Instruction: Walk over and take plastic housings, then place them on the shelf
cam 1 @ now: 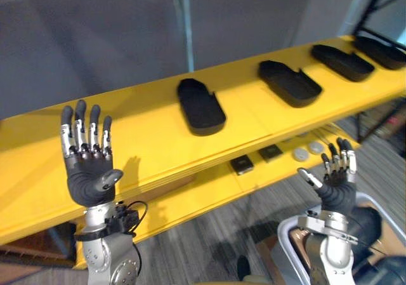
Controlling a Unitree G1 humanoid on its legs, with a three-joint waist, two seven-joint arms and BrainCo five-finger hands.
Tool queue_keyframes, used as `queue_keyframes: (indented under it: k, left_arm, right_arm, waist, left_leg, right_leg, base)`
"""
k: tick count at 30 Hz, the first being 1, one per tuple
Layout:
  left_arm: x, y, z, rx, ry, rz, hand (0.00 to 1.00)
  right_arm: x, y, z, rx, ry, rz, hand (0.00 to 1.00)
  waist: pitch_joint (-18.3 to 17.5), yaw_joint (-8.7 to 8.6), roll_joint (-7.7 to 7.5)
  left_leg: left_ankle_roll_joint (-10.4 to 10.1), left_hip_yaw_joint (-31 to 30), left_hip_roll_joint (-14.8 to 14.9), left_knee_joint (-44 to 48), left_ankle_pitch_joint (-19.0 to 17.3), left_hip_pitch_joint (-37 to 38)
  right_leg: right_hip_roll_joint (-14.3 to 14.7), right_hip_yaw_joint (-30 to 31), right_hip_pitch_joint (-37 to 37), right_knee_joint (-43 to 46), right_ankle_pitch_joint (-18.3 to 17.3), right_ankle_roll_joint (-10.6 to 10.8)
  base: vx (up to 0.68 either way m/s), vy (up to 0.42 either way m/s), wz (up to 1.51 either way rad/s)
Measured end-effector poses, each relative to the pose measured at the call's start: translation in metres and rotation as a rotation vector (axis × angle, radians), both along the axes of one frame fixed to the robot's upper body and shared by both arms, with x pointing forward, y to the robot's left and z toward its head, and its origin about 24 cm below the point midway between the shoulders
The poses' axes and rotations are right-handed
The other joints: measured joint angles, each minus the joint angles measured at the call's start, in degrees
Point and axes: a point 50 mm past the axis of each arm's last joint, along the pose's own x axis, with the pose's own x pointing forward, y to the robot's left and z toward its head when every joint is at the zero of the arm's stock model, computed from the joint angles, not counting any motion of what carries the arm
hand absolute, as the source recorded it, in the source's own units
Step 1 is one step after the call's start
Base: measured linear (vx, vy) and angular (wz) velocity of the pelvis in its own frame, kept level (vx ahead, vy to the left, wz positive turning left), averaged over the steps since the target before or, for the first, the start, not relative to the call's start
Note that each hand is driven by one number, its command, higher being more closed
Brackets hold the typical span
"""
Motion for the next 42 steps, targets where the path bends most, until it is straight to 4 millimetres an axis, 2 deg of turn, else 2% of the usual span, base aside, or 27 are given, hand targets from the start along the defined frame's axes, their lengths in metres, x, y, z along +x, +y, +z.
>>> queue_keyframes:
  k: [2, 3, 5, 7, 9, 12, 14, 15, 16, 17, 18, 19, 21, 24, 28, 29, 30, 31, 32, 33, 35, 36, 37, 38, 39, 41, 42]
  left_arm:
    - [-0.004, 0.006, 0.002, 0.002, -0.018, 0.082, 0.0]
    - [-0.007, 0.01, 0.006, 0.011, -0.043, 0.124, 0.0]
    - [-0.009, 0.015, 0.014, 0.054, -0.093, 0.192, 0.0]
    - [-0.004, 0.013, 0.024, 0.076, -0.149, 0.203, 0.0]
    - [-0.004, 0.012, 0.029, 0.065, -0.193, 0.187, 0.0]
    - [-0.011, 0.004, 0.039, 0.071, -0.267, 0.137, 0.0]
    - [-0.011, 0.002, 0.041, 0.085, -0.285, 0.109, 0.0]
    - [-0.01, 0.001, 0.042, 0.099, -0.285, 0.107, 0.0]
    - [-0.01, 0.002, 0.044, 0.11, -0.289, 0.117, 0.0]
    - [-0.011, 0.004, 0.041, 0.103, -0.271, 0.135, 0.0]
    - [-0.009, 0.004, 0.04, 0.096, -0.255, 0.138, 0.0]
    - [-0.01, 0.006, 0.04, 0.098, -0.251, 0.146, 0.0]
    - [-0.011, 0.01, 0.039, 0.104, -0.227, 0.173, 0.0]
    - [-0.014, 0.014, 0.035, 0.111, -0.194, 0.181, 0.0]
    - [-0.01, 0.011, 0.033, 0.041, -0.206, 0.081, 0.0]
    - [-0.006, 0.008, 0.031, 0.02, -0.201, 0.05, 0.0]
    - [-0.002, 0.004, 0.025, -0.003, -0.175, 0.028, 0.0]
    - [0.0, 0.002, 0.022, -0.016, -0.159, 0.026, 0.0]
    - [0.006, -0.003, 0.012, -0.055, -0.112, 0.02, 0.0]
    - [0.008, -0.006, 0.008, -0.082, -0.095, 0.018, 0.0]
    - [0.016, -0.024, -0.005, -0.16, -0.023, -0.041, 0.0]
    - [0.022, -0.038, -0.017, -0.173, 0.062, -0.095, 0.0]
    - [0.028, -0.048, -0.032, -0.165, 0.165, -0.141, 0.0]
    - [0.03, -0.051, -0.039, -0.157, 0.211, -0.16, 0.0]
    - [0.033, -0.06, -0.059, -0.128, 0.321, -0.212, 0.0]
    - [0.035, -0.068, -0.079, -0.094, 0.433, -0.262, 0.0]
    - [0.035, -0.069, -0.094, -0.074, 0.507, -0.283, 0.0]
  right_arm:
    - [0.007, 0.0, 0.006, -0.01, -0.026, 0.086, 0.0]
    - [0.01, 0.0, 0.008, -0.013, -0.031, 0.133, 0.0]
    - [0.011, 0.003, 0.006, -0.004, -0.025, 0.187, 0.0]
    - [0.011, 0.011, -0.003, 0.017, 0.014, 0.233, 0.0]
    - [0.01, 0.022, -0.011, 0.033, 0.063, 0.274, 0.0]
    - [0.003, 0.026, -0.02, 0.083, 0.098, 0.221, 0.0]
    - [-0.004, 0.027, -0.023, 0.11, 0.082, 0.198, 0.0]
    - [-0.005, 0.029, -0.022, 0.122, 0.057, 0.203, 0.0]
    - [-0.005, 0.031, -0.023, 0.127, 0.056, 0.216, 0.0]
    - [-0.002, 0.035, -0.02, 0.131, 0.033, 0.243, 0.0]
    - [-0.002, 0.041, -0.018, 0.14, 0.015, 0.266, 0.0]
    - [0.0, 0.047, -0.016, 0.144, 0.009, 0.288, 0.0]
    - [0.006, 0.052, -0.013, 0.135, -0.001, 0.3, 0.0]
    - [0.01, 0.057, -0.012, 0.142, 0.011, 0.267, 0.0]
    - [0.003, 0.053, -0.029, 0.151, 0.108, 0.179, 0.0]
    - [0.001, 0.052, -0.034, 0.157, 0.134, 0.159, 0.0]
    - [-0.001, 0.05, -0.039, 0.155, 0.156, 0.151, 0.0]
    - [-0.002, 0.05, -0.04, 0.156, 0.163, 0.152, 0.0]
    - [-0.001, 0.046, -0.044, 0.143, 0.178, 0.145, 0.0]
    - [0.001, 0.042, -0.043, 0.128, 0.174, 0.138, 0.0]
    - [0.007, 0.024, -0.036, 0.078, 0.147, 0.101, 0.0]
    - [0.008, 0.009, -0.037, 0.047, 0.159, 0.054, 0.0]
    - [0.007, -0.004, -0.038, 0.031, 0.182, 0.012, 0.0]
    - [0.007, -0.01, -0.039, 0.021, 0.19, -0.005, 0.0]
    - [0.005, -0.022, -0.042, 0.001, 0.215, -0.048, 0.0]
    - [0.004, -0.035, -0.042, -0.008, 0.224, -0.081, 0.0]
    - [0.009, -0.04, -0.042, 0.0, 0.236, -0.099, 0.0]
  waist:
    - [2.0, 0.25, 1.58]
    - [1.8, 0.55, 4.21]
    - [2.0, -0.14, 5.38]
    - [4.2, -0.16, 4.39]
    - [5.6, -0.21, 3.54]
    - [5.9, -0.05, 3.27]
    - [6.9, 0.09, 2.04]
    - [7.7, 0.13, 2.27]
    - [8.1, 0.39, 1.94]
    - [8.3, 1.47, 1.93]
    - [8.3, 1.39, 0.76]
    - [8.3, 1.86, -0.2]
    - [8.5, 2.4, 0.05]
    - [8.5, 3.07, 0.34]
    - [7.9, 2.63, -0.56]
    - [7.7, 2.44, -0.81]
    - [7.4, 2.1, -1.45]
    - [7.3, 1.96, -1.8]
    - [7.0, 1.12, -2.73]
    - [7.6, 1.12, -1.81]
    - [10.4, -0.06, 1.36]
    - [10.8, -1.35, 2.42]
    - [10.9, -2.48, 2.67]
    - [10.9, -2.67, 2.69]
    - [11.1, -2.72, 2.98]
    - [11.5, -2.96, 3.92]
    - [11.8, -2.64, 3.53]
  left_leg:
    - [1.3, -9.4, -2.1, 6.3, -4.2, -1.0]
    - [0.1, -13.6, -2.7, 6.2, -7.0, -0.9]
    - [-0.4, -13.9, -3.3, 2.8, -8.7, -0.8]
    - [-0.2, -13.0, -4.0, -0.4, -8.8, 1.1]
    - [-0.3, -13.4, -5.3, 0.9, -8.8, 2.3]
    - [-0.3, -14.0, -6.9, 4.3, -8.9, 1.9]
    - [0.5, -13.1, -8.1, 11.0, -9.6, -0.4]
    - [2.7, -10.9, -7.5, 8.0, -11.1, 1.1]
    - [2.7, -9.5, -7.5, 6.7, -11.2, 2.3]
    - [3.1, -6.8, -6.4, 5.7, -9.7, 1.9]
    - [3.4, -5.2, -6.1, 4.9, -8.2, 0.9]
    - [3.4, -3.4, -5.6, 3.5, -6.6, 0.6]
    - [2.9, -1.5, -3.1, 3.8, -5.7, -0.5]
    - [1.5, 0.7, 0.9, 4.5, -4.9, -2.2]
    - [-1.9, 1.2, 4.1, 4.5, -3.2, -4.6]
    - [-3.4, 1.3, 5.3, 5.0, -2.7, -5.7]
    - [-4.9, 1.4, 6.2, 6.0, -2.2, -6.8]
    - [-5.5, 1.3, 6.6, 6.6, -2.0, -7.3]
    - [-7.3, 0.6, 7.6, 8.1, -1.9, -8.3]
    - [-7.7, -0.2, 8.4, 8.3, -1.8, -8.6]
    - [-8.7, -4.2, 10.5, 6.8, -1.0, -8.9]
    - [-7.9, -4.4, 10.7, 4.5, 1.3, -8.8]
    - [-6.3, -3.1, 10.6, 3.0, 4.2, -8.9]
    - [-5.6, -1.9, 10.7, 2.6, 5.2, -8.9]
    - [-5.2, 0.9, 10.4, 2.9, 6.0, -9.2]
    - [-5.7, 1.2, 9.3, 2.6, 5.2, -10.0]
    - [-5.8, 0.8, 8.0, 0.7, 5.2, -9.9]
  right_leg:
    - [1.6, 6.5, -1.3, 0.2, -0.3, -0.3]
    - [3.0, 7.6, -3.5, 0.3, 0.1, -0.7]
    - [2.9, 8.2, -6.8, 1.3, 0.3, -0.1]
    - [2.9, 8.3, -9.1, 7.0, -0.2, 0.0]
    - [3.0, 8.2, -10.0, 13.2, -3.4, 2.9]
    - [2.8, 8.9, -11.4, 16.3, -4.0, 3.2]
    - [2.1, 9.9, -10.9, 16.9, -3.4, 3.2]
    - [3.0, 7.2, -10.5, 16.6, -0.7, 2.3]
    - [3.4, 6.5, -10.3, 15.3, 2.0, 1.8]
    - [2.8, 5.2, -9.6, 11.3, 5.1, 0.4]
    - [1.8, -0.3, -11.0, 18.0, -0.8, -3.3]
    - [0.1, -3.5, -12.0, 25.7, -7.2, -3.6]
    - [-3.2, -7.3, -11.2, 33.4, -11.5, -4.3]
    - [-9.2, -8.8, -8.3, 38.1, -12.3, -4.5]
    - [-12.7, -6.9, -5.0, 36.3, -12.1, -4.0]
    - [-12.6, -7.0, -4.5, 34.3, -12.5, -3.0]
    - [-12.6, -7.6, -4.3, 32.0, -13.2, -0.1]
    - [-12.5, -8.4, -4.2, 30.9, -13.0, 0.8]
    - [-12.0, -10.8, -3.9, 30.2, -17.1, 5.9]
    - [-11.0, -11.0, -4.3, 30.3, -18.8, 6.5]
    - [-8.3, -12.3, -5.6, 31.5, -21.6, 4.7]
    - [-7.9, -12.8, -7.4, 33.6, -22.3, 3.5]
    - [-8.2, -13.4, -8.2, 34.0, -22.8, 2.5]
    - [-8.2, -13.6, -8.3, 33.7, -23.1, 2.2]
    - [-8.2, -13.9, -8.0, 32.7, -23.1, 1.8]
    - [-8.3, -15.3, -7.3, 31.1, -22.3, 1.1]
    - [-8.8, -15.5, -7.8, 31.0, -21.8, 1.4]
  base:
    - [-0.11, 0.182, -2.02]
    - [-0.17, 0.259, -1.87]
    - [-0.13, 0.236, -0.97]
    - [-0.04, 0.154, -0.21]
    - [0.01, 0.061, 0.09]
    - [0.05, 0.056, -0.16]
    - [-0.05, 0.057, -0.66]
    - [-0.19, 0.022, -0.85]
    - [-0.23, 0.013, -1.23]
    - [-0.26, 0.013, -1.01]
    - [-0.25, 0.035, -0.96]
    - [-0.22, 0.046, -0.63]
    - [-0.18, 0.057, -0.82]
    - [-0.17, -0.051, -0.64]
    - [-0.11, -0.268, -0.3]
    - [-0.1, -0.411, -0.26]
    - [-0.1, -0.444, -0.26]
    - [-0.12, -0.619, -0.37]
    - [-0.1, -0.53, -0.43]
    - [-0.11, -0.516, -0.54]
    - [-0.14, -0.363, -0.29]
    - [-0.18, -0.417, 0.1]
    - [-0.15, -0.306, 0.18]
    - [-0.15, -0.273, 0.14]
    - [-0.11, -0.172, 0.09]
    - [-0.09, -0.071, 0.27]
    - [-0.08, 0.015, 0.34]
